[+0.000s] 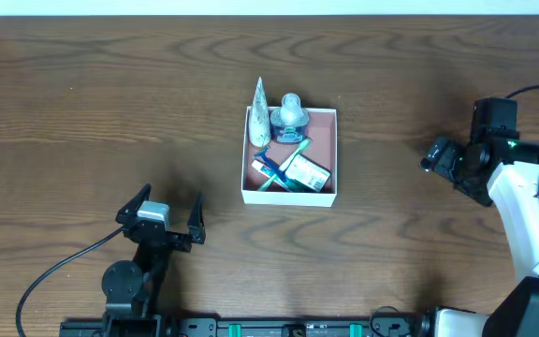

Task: Pack container

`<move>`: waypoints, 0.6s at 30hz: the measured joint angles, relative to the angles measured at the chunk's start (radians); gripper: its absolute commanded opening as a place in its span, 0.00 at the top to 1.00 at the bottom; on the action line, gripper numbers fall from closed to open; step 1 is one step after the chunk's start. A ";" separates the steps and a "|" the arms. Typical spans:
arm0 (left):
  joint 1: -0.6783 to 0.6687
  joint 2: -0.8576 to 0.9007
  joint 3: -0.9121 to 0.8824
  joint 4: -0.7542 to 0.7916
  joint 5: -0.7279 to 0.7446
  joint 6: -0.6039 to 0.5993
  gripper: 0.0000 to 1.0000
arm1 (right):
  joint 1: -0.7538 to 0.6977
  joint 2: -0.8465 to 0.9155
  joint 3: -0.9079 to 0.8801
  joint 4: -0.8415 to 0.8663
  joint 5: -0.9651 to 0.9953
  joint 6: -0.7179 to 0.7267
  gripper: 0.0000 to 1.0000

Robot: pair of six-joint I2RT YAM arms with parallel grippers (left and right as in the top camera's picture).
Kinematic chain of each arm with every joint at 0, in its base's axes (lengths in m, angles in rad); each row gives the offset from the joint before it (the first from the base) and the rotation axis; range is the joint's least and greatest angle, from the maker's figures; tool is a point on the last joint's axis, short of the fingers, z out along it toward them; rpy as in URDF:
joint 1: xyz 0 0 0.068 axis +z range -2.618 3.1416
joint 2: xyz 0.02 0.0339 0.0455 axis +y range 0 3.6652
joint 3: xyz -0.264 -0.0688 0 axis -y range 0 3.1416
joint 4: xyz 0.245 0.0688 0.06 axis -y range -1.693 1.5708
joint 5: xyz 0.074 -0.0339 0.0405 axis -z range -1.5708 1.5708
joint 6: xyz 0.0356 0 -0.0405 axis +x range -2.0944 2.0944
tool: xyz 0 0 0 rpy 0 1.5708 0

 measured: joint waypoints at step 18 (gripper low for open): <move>0.000 0.000 0.000 0.000 0.000 0.000 0.02 | 0.060 -0.209 -0.005 0.002 0.008 -0.007 0.01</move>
